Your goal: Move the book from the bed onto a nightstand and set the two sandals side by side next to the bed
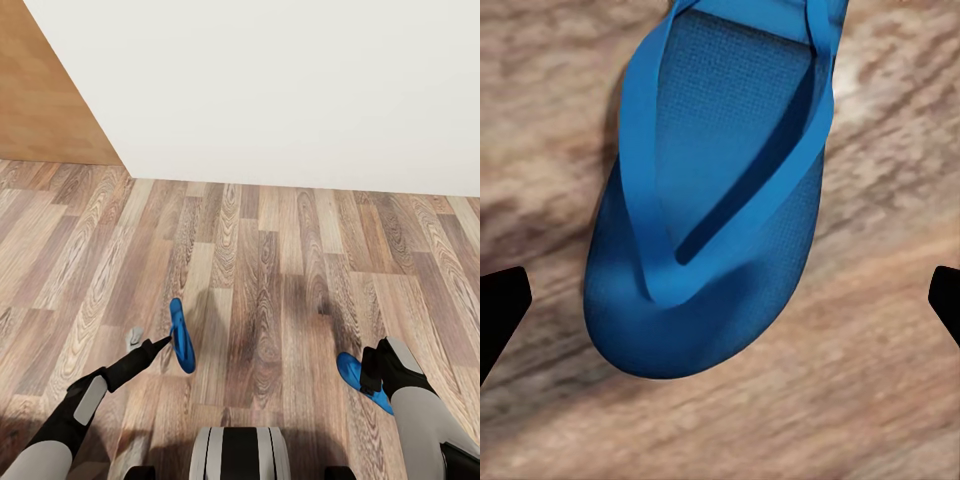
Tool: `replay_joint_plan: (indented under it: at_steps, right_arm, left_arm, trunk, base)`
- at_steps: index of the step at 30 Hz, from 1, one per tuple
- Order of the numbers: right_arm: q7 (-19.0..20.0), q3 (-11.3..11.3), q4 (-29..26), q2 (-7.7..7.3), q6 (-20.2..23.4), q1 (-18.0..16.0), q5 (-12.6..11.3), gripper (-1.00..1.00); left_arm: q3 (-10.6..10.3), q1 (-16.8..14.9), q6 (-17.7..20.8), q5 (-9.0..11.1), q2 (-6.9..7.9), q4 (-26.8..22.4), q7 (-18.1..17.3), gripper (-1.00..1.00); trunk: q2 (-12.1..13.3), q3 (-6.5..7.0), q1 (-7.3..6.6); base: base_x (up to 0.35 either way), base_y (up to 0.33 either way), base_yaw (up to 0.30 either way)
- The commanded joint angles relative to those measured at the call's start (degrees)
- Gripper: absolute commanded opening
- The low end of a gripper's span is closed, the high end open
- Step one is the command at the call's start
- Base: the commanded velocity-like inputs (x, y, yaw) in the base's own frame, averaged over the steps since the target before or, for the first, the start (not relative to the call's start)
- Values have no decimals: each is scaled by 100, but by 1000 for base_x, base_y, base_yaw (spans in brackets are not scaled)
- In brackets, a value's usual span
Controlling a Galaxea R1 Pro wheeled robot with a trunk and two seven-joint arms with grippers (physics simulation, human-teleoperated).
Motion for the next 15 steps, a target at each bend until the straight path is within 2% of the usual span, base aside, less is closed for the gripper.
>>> replay_joint_plan:
  at_steps: [1,15]
  right_arm:
    - [-5,-2,-5,-1,-59,-1,-55,100]
    - [-4,-1,-5,-2,-59,-1,-55,100]
  left_arm:
    - [9,-2,30,17,-11,-1,15,-100]
    - [7,-2,30,17,-30,-1,15,-100]
  trunk:
    - [-1,-3,-1]
    - [-3,-25,2]
  base:
    - [0,0,0]
    - [0,0,0]
